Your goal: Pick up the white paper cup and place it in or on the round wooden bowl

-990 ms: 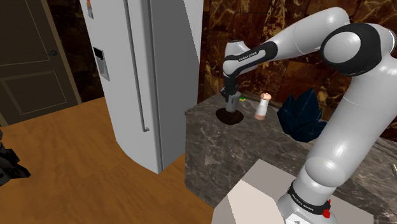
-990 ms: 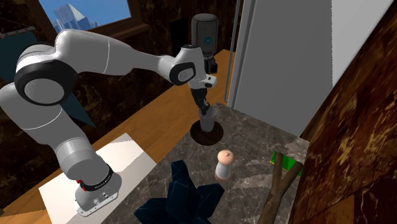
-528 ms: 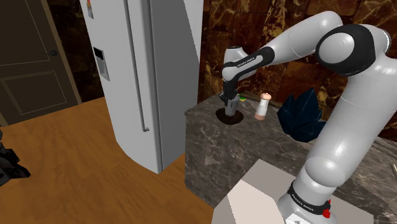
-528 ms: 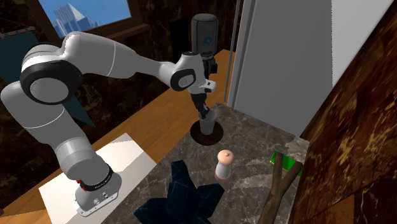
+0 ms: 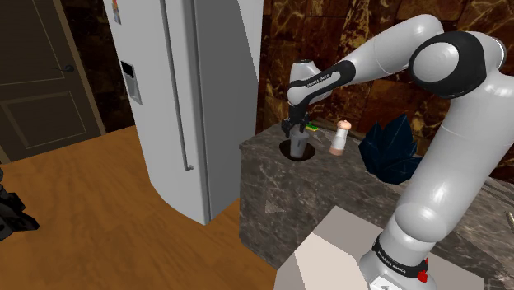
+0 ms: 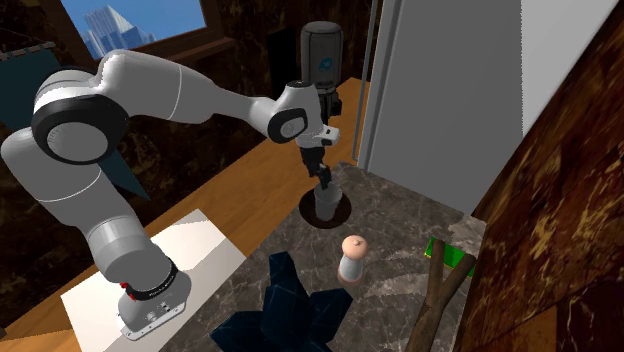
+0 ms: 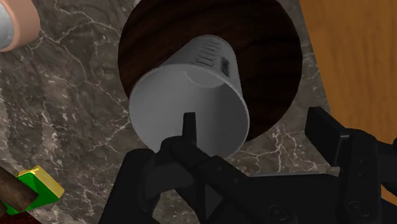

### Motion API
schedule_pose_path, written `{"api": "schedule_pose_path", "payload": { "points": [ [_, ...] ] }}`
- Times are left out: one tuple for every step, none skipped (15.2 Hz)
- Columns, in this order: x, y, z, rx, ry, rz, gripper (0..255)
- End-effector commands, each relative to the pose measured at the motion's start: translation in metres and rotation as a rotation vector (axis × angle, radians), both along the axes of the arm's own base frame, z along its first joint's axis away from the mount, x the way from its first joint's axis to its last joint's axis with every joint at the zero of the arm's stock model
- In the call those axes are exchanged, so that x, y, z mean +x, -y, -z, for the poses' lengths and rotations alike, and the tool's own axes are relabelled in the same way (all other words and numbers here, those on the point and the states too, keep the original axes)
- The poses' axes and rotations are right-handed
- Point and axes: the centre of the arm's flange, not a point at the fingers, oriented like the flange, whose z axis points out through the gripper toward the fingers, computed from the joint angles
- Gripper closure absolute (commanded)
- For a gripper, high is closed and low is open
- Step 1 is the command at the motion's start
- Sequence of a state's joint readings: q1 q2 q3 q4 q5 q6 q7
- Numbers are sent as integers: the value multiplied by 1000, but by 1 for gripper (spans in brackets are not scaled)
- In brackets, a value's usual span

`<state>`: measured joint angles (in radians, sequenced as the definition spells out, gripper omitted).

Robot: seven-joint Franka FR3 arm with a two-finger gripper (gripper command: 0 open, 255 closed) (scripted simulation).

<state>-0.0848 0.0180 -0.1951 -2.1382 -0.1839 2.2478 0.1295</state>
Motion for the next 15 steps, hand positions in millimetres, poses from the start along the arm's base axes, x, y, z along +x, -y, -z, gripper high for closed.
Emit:
{"api": "schedule_pose_path", "payload": {
  "points": [
    [0, 0, 0, 0, 0, 0, 0],
    [0, 0, 0, 0, 0, 0, 0],
    [0, 0, 0, 0, 0, 0, 0],
    [-1, -2, -13, 0, 0, 0, 0],
    [-1, -4, -26, 0, 0, 0, 0],
    [-2, -7, -39, 0, 0, 0, 0],
    [-3, -8, -49, 0, 0, 0, 0],
    [-3, -8, -49, 0, 0, 0, 0],
    [-3, -8, -49, 0, 0, 0, 0],
    [-3, -8, -49, 0, 0, 0, 0],
    [-3, -8, -49, 0, 0, 0, 0],
    [-3, -8, -49, 0, 0, 0, 0],
    [-3, -8, -49, 0, 0, 0, 0],
    [-3, -8, -49, 0, 0, 0, 0],
    [-3, -8, -49, 0, 0, 0, 0]
  ]
}}
